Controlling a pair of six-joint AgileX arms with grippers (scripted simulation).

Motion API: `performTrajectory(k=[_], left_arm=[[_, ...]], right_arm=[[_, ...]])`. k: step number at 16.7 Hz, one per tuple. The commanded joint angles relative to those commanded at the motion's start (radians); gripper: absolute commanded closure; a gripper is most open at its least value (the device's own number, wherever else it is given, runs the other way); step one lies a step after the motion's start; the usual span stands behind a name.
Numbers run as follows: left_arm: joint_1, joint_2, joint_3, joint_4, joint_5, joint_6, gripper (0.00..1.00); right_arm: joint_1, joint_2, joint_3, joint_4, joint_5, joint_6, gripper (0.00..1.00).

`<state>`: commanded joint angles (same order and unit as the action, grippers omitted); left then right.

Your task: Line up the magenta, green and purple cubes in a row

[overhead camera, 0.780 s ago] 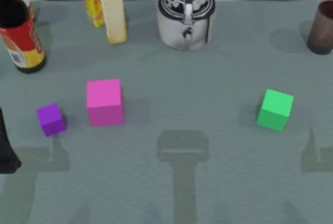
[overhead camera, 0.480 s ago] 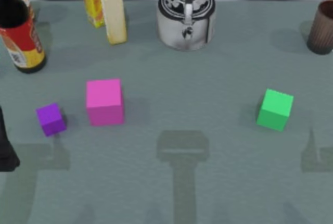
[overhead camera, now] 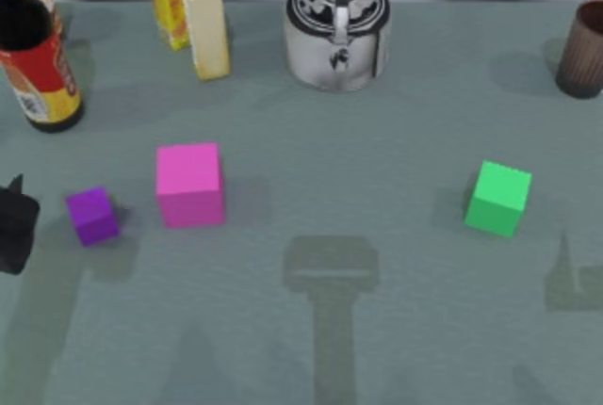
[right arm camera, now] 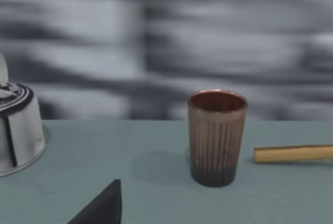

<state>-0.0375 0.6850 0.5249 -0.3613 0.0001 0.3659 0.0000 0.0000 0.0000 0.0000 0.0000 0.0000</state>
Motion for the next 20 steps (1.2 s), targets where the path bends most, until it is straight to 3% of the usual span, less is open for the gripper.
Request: performTrajectory(k=[11, 16, 20], left_arm=[[-0.055, 1.059, 0.726, -0.532, 0.001, 0.522, 0.00], [-0.068, 1.302, 0.920, -0.648, 0.001, 0.650, 0.00], [-0.070, 1.335, 0.949, -0.663, 0.001, 0.669, 0.00]], right_arm=[[0.000, 0.000, 0.000, 0.000, 0.000, 0.000, 0.00], [0.000, 0.000, 0.000, 0.000, 0.000, 0.000, 0.00], [0.000, 0.000, 0.000, 0.000, 0.000, 0.000, 0.00]])
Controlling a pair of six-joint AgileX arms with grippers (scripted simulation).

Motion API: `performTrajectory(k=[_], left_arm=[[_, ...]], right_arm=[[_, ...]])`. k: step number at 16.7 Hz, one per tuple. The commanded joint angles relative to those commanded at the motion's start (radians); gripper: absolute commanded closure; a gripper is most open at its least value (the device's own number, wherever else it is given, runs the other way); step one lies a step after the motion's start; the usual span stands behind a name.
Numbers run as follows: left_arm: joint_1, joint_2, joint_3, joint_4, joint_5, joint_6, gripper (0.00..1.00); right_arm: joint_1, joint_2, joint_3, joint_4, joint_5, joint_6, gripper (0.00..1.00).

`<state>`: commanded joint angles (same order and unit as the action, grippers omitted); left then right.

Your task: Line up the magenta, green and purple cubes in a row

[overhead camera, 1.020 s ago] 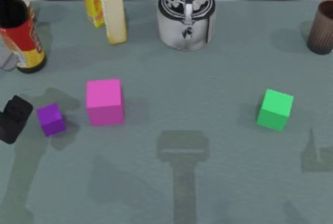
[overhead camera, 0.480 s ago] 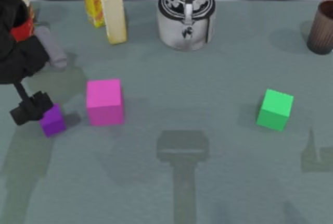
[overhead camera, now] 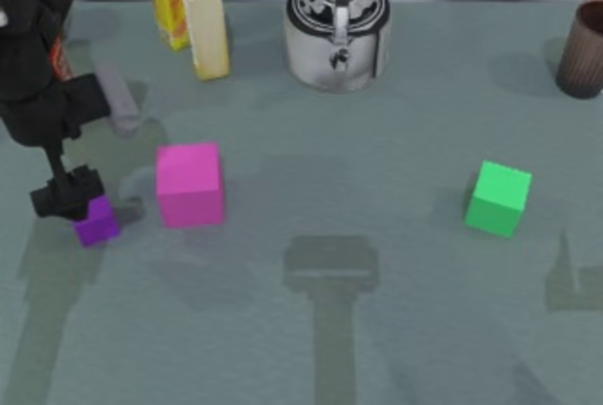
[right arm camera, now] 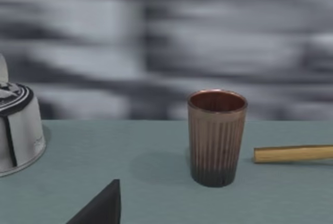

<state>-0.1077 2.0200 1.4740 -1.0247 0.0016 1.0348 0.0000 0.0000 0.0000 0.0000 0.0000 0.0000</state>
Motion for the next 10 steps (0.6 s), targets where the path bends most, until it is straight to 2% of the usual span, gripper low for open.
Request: performTrajectory(k=[5, 10], left_arm=[[0.003, 0.006, -0.014, 0.019, 0.000, 0.000, 0.00], [0.002, 0.099, -0.108, 0.218, 0.001, 0.002, 0.00]], right_arm=[[0.000, 0.000, 0.000, 0.000, 0.000, 0.000, 0.00], [0.000, 0.000, 0.000, 0.000, 0.000, 0.000, 0.00]])
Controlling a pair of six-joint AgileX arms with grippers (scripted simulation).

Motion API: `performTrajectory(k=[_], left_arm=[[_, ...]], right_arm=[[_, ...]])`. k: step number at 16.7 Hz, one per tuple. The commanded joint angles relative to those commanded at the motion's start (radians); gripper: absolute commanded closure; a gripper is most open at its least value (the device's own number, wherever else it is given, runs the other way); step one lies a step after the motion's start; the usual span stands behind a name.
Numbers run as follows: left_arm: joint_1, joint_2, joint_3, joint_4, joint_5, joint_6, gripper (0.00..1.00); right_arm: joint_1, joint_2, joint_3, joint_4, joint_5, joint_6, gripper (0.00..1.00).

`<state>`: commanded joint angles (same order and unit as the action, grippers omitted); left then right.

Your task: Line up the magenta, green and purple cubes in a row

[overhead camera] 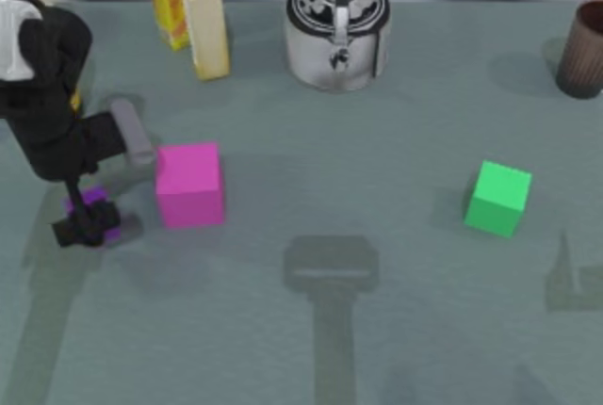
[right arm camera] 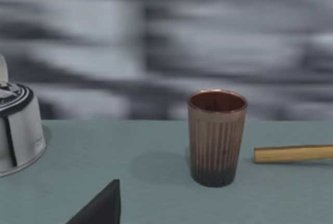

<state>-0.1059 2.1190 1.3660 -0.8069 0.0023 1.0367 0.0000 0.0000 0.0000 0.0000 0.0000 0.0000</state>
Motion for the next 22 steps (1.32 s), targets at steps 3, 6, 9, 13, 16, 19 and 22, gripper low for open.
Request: performTrajectory(k=[3, 6, 9, 13, 16, 19, 22], left_arm=[[0.000, 0.048, -0.045, 0.085, 0.000, 0.001, 0.00], [0.000, 0.053, -0.049, 0.092, 0.000, 0.002, 0.00], [0.000, 0.053, -0.049, 0.092, 0.000, 0.002, 0.15], [0.000, 0.053, -0.049, 0.092, 0.000, 0.002, 0.45], [0.000, 0.053, -0.049, 0.092, 0.000, 0.002, 0.68], [0.000, 0.053, -0.049, 0.092, 0.000, 0.002, 0.90], [0.000, 0.053, -0.049, 0.092, 0.000, 0.002, 1.00]], right_arm=[[0.000, 0.000, 0.000, 0.000, 0.000, 0.000, 0.00], [0.000, 0.000, 0.000, 0.000, 0.000, 0.000, 0.00], [0.000, 0.000, 0.000, 0.000, 0.000, 0.000, 0.00], [0.000, 0.000, 0.000, 0.000, 0.000, 0.000, 0.00], [0.000, 0.000, 0.000, 0.000, 0.000, 0.000, 0.00], [0.000, 0.000, 0.000, 0.000, 0.000, 0.000, 0.00], [0.000, 0.000, 0.000, 0.000, 0.000, 0.000, 0.00]])
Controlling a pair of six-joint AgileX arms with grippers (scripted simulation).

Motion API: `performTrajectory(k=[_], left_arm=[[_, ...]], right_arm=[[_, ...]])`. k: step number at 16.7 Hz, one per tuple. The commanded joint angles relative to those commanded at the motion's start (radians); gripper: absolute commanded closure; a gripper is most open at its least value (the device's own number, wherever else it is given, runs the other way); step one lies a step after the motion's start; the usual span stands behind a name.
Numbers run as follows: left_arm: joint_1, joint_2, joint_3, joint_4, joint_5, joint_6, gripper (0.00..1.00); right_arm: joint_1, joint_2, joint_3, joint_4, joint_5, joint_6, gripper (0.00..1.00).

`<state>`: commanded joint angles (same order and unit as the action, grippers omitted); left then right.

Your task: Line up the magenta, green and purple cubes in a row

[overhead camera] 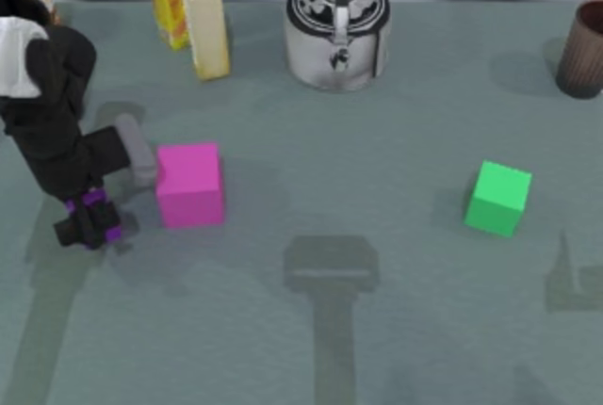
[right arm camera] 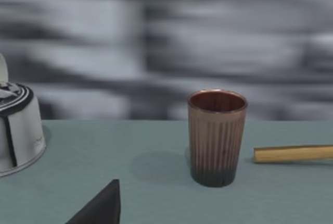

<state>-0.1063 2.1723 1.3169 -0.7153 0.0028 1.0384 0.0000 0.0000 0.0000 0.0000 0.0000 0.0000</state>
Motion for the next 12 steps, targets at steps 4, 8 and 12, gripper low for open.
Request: performTrajectory(k=[4, 8, 12], left_arm=[[0.000, 0.000, 0.000, 0.000, 0.000, 0.000, 1.00], [0.000, -0.041, 0.007, -0.040, 0.013, -0.016, 1.00], [0.012, -0.088, 0.065, -0.152, 0.012, -0.019, 1.00]], right_arm=[[0.000, 0.000, 0.000, 0.000, 0.000, 0.000, 0.00], [0.000, 0.000, 0.000, 0.000, 0.000, 0.000, 0.00], [0.000, 0.000, 0.000, 0.000, 0.000, 0.000, 0.00]])
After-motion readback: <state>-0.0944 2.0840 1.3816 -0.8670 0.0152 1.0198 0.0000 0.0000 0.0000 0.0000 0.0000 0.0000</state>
